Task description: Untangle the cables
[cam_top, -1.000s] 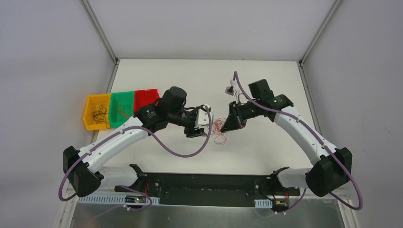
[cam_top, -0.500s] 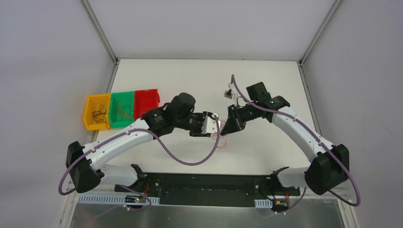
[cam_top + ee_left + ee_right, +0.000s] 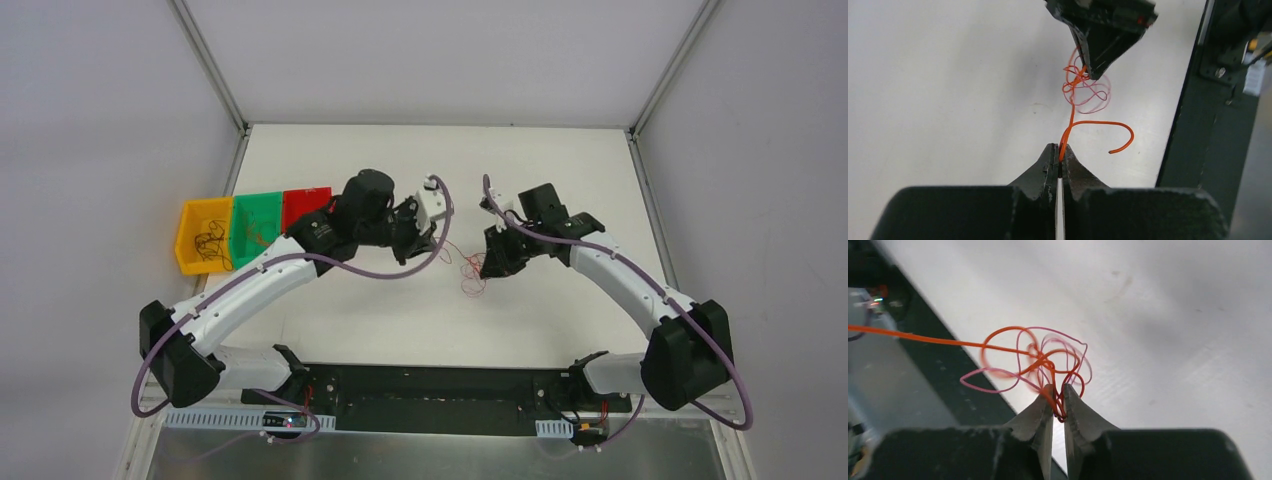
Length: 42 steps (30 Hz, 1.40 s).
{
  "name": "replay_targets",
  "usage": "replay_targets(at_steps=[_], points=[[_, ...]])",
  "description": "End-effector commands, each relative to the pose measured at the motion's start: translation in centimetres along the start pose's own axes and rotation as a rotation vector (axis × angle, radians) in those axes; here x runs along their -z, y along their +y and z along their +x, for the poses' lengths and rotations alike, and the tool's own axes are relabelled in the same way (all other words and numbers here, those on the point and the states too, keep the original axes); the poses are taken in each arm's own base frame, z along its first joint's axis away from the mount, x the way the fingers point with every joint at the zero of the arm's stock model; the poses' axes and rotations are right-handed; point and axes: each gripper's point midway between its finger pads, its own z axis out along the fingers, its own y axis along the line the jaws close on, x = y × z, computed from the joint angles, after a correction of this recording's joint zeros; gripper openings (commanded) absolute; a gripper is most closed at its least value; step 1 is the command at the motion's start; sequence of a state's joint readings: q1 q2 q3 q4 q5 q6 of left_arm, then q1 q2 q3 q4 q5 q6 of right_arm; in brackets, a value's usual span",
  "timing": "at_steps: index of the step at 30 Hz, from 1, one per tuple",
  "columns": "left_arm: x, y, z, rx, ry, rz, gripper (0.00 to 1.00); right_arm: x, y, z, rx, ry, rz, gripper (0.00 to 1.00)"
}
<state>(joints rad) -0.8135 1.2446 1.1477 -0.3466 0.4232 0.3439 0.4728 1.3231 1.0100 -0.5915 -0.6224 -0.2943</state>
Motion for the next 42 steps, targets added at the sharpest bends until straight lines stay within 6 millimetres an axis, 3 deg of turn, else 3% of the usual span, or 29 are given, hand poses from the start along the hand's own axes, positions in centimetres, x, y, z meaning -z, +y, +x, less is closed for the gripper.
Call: replay_targets(at_steps=[1, 5, 11, 14, 16, 20, 24, 33, 42], points=[[1.7, 0.1, -5.7, 0.332, -0.155, 0.01, 0.0, 0.6, -6.7, -0.9, 0.096, -0.068, 0.336, 0.16], [3.2, 1.5, -7.7, 0.426, -0.225, 0.004, 0.0, 0.6, -9.0, 0.5, 0.063, -0.026, 0.384, 0.2], [5.9, 4.2, -8.7, 0.492, -0.278, -0.038, 0.0, 1.3, -12.6, 2.6, -0.006, 0.009, 0.411, 0.21], [7.6, 5.6, -9.3, 0.502, -0.31, -0.068, 0.0, 1.8, -13.9, 3.6, -0.023, 0.026, 0.414, 0.31], [8.7, 6.6, -9.8, 0.508, -0.329, -0.093, 0.0, 2.1, -14.8, 4.3, -0.026, 0.044, 0.421, 0.32], [11.2, 8.5, -10.8, 0.495, -0.369, -0.15, 0.0, 2.8, -16.6, 5.2, -0.027, 0.071, 0.455, 0.23], [13.8, 10.7, -11.4, 0.489, -0.396, -0.225, 0.0, 3.5, -18.3, 5.9, -0.023, 0.097, 0.494, 0.02], [18.2, 14.5, -9.6, 0.456, -0.329, -0.424, 0.0, 5.2, -19.3, 5.5, -0.04, 0.092, 0.514, 0.0], [24.3, 17.2, -2.5, 0.567, -0.126, -0.654, 0.0, 6.3, -17.1, 4.2, -0.062, 0.051, 0.452, 0.0]])
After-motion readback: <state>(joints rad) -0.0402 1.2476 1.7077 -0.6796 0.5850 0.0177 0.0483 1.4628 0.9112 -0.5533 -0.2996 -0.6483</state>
